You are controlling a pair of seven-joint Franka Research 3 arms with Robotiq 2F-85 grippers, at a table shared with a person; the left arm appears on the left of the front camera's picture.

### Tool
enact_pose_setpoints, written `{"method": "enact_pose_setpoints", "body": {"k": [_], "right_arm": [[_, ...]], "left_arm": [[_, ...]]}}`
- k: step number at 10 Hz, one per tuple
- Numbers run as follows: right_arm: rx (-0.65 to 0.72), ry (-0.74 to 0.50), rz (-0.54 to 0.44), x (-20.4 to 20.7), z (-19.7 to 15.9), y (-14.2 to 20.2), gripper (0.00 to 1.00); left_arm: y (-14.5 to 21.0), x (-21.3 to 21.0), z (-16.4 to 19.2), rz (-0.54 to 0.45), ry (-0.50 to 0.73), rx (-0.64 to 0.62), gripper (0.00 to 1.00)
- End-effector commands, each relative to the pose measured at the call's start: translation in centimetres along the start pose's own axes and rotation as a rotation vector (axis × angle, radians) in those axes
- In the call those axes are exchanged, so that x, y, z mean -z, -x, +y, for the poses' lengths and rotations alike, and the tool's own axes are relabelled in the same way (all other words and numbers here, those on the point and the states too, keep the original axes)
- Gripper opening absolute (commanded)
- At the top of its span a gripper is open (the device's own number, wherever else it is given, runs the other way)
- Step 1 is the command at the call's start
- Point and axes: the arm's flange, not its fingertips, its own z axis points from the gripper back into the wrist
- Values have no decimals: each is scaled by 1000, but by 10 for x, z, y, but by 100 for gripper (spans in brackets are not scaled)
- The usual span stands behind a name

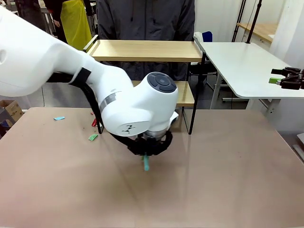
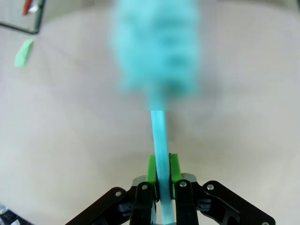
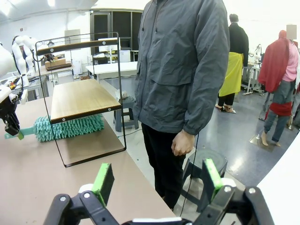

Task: Clean the shelf.
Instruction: Clean the specific section of the Shelf indicated by the human with the Duster.

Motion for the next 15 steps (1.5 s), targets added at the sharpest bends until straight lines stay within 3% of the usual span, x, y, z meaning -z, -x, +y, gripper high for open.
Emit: {"method": "enact_pose_setpoints", "body": {"k": [1, 3, 6, 7, 8, 9, 10, 13, 15], "right_arm": [[-5, -4, 0, 1, 1, -3, 100], [-5, -4, 0, 1, 1, -3, 100], [-5, -4, 0, 1, 1, -3, 100], [-5, -4, 0, 1, 1, -3, 100], [-5, -4, 0, 1, 1, -3, 100], [-5, -4, 0, 1, 1, -3, 100], [-5, -4, 0, 1, 1, -3, 100], [-5, -4, 0, 1, 1, -3, 100], [-5, -4, 0, 1, 1, -3, 100]], "left_arm": [[5, -12, 36, 29, -104, -15, 13], [1, -19, 66, 36, -185, -50, 13], [-4, -21, 76, 40, -348, -52, 13], [-2, -26, 70, 15, -333, -41, 13], [-3, -37, 59, -15, -196, -35, 13], [-1, -20, 80, 44, -319, -58, 13], [-1, -20, 80, 44, -319, -58, 13], [6, -54, 69, -79, -177, -23, 13], [8, -65, 75, -104, -107, 48, 13]]}}
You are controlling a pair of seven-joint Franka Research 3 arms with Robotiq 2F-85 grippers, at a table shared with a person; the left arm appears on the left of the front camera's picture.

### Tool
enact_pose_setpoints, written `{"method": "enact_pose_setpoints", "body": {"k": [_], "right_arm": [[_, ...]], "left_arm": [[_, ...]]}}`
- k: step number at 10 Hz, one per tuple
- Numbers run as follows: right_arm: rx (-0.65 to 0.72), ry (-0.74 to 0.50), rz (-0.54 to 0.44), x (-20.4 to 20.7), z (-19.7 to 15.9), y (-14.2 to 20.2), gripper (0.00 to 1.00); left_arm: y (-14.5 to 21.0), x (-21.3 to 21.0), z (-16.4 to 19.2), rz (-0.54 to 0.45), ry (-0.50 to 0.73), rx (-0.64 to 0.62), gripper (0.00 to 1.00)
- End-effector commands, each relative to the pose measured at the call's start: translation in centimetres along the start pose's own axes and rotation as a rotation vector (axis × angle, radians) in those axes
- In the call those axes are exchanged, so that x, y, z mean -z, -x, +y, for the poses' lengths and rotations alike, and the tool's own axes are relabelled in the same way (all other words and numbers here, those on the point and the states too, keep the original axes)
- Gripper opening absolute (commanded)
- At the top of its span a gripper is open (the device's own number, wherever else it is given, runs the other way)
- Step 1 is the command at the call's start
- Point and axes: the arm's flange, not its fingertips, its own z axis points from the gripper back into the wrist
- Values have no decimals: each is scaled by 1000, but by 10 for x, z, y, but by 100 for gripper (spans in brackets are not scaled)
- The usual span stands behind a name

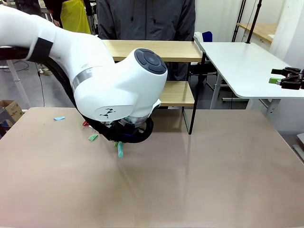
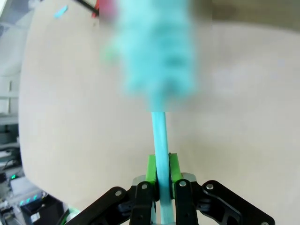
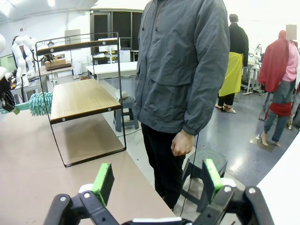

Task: Clean the shelf.
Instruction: Clean the specific section of the Shelf indicated by the human with the Duster.

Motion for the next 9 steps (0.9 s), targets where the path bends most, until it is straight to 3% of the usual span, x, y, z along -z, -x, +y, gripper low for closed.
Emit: {"method": "enact_pose_setpoints", "body": {"k": [1, 2, 5, 8, 9], "right_arm": [[-5, -4, 0, 1, 1, -3, 100], [-5, -4, 0, 1, 1, -3, 100], [-5, -4, 0, 1, 1, -3, 100], [-5, -4, 0, 1, 1, -3, 100], [-5, -4, 0, 1, 1, -3, 100]], "left_arm": [[5, -1, 20, -32, 82, 90, 13], [7, -5, 26, -29, 158, 182, 13], [12, -13, 53, -49, 259, 303, 13], [18, -14, 88, -27, 460, 449, 13], [21, -16, 107, -14, 569, 607, 13]]}}
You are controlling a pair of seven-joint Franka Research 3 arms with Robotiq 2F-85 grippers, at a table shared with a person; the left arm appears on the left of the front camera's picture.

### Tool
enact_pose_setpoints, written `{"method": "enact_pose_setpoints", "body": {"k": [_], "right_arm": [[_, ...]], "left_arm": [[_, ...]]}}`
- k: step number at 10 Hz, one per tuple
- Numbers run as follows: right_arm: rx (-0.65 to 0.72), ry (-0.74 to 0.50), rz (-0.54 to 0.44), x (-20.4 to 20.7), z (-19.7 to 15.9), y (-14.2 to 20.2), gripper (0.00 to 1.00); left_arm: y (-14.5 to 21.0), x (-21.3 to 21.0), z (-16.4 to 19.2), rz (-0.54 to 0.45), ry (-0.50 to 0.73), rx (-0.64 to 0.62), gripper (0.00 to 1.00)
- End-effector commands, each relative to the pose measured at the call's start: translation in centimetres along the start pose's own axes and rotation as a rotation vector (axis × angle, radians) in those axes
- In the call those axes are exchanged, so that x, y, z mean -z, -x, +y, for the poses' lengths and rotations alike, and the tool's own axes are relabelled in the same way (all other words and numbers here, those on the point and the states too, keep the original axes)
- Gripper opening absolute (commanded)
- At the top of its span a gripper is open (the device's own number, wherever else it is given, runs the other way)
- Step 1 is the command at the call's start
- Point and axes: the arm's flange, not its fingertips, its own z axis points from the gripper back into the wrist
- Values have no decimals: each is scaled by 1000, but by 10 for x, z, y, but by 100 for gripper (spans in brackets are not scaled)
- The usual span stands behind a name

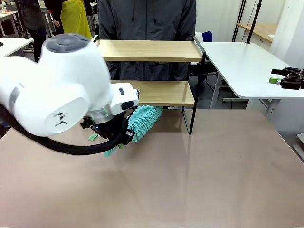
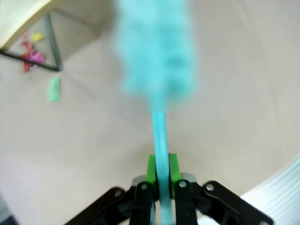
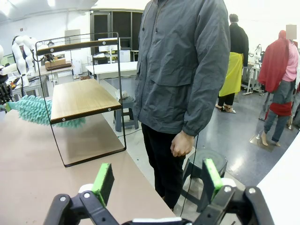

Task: Clean the shelf.
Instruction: Clean the specific section of the Shelf indicated by the human with the Duster.

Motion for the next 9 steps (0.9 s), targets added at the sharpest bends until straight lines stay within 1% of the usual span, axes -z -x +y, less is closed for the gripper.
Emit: {"method": "enact_pose_setpoints", "body": {"k": [1, 2, 3, 4, 6, 7, 8, 9], "right_arm": [[-5, -4, 0, 1, 1, -3, 100], [-5, -4, 0, 1, 1, -3, 100], [-5, -4, 0, 1, 1, -3, 100], [-5, -4, 0, 1, 1, -3, 100], [-5, -4, 0, 1, 1, -3, 100], [-5, -4, 0, 1, 1, -3, 100], [-5, -4, 0, 1, 1, -3, 100], [-5, -4, 0, 1, 1, -3, 100]], "left_arm": [[26, -24, 32, 65, 163, 175, 13], [39, -36, 45, 105, 213, 272, 13], [47, -54, 55, 100, 233, 297, 13], [53, -73, 61, 119, 252, 338, 13], [52, -108, 68, 157, 259, 453, 13], [44, -128, 64, 222, 203, 520, 13], [41, -142, 65, 293, 138, 634, 13], [34, -156, 64, 353, 108, 670, 13]]}}
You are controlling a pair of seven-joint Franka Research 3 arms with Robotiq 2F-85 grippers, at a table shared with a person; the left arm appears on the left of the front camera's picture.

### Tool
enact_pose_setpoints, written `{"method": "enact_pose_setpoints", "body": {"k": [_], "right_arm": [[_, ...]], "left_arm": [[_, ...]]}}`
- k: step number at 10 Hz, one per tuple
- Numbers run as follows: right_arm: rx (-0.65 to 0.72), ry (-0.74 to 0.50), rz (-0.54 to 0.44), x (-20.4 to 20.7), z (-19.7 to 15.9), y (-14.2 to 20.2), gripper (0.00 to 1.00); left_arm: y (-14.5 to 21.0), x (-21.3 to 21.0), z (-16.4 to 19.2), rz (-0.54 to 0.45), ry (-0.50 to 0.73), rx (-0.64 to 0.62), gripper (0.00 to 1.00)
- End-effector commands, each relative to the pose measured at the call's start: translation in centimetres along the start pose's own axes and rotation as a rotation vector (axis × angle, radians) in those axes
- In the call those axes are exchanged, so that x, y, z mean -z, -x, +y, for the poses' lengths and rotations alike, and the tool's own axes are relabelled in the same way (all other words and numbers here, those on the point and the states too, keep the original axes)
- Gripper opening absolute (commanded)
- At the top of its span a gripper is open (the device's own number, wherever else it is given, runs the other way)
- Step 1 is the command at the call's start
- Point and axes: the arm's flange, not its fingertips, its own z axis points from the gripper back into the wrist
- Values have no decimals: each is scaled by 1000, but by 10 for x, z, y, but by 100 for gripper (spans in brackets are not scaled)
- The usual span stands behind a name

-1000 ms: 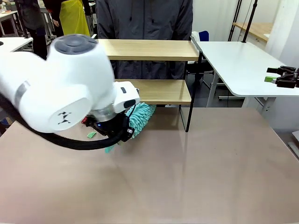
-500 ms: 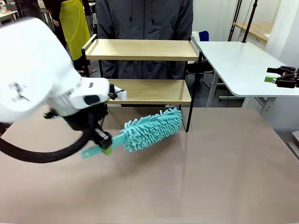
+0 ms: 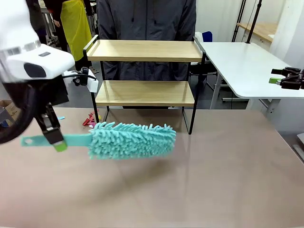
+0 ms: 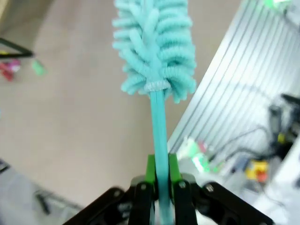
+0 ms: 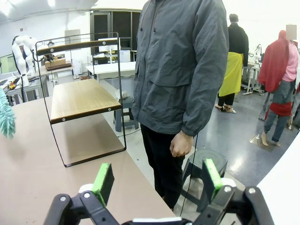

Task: Clean the shelf.
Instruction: Clean the specific section of the Shelf indicated by the human with the Duster, then hand the Duster back to the human.

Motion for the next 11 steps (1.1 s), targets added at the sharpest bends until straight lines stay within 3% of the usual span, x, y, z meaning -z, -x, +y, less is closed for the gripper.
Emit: {"method": "enact_pose_setpoints", "body": {"k": [1, 4, 5, 11], "right_arm": [[-5, -4, 0, 1, 1, -3, 100], [-5, -4, 0, 1, 1, -3, 100], [-5, -4, 0, 1, 1, -3, 100], [-5, -4, 0, 1, 1, -3, 100]], "left_arm": [[-13, -27, 7, 99, -83, 114, 13], [-21, -18, 6, 190, -87, 137, 13], [-19, -28, -1, 141, -82, 125, 13], [-19, -28, -1, 141, -82, 125, 13]]}}
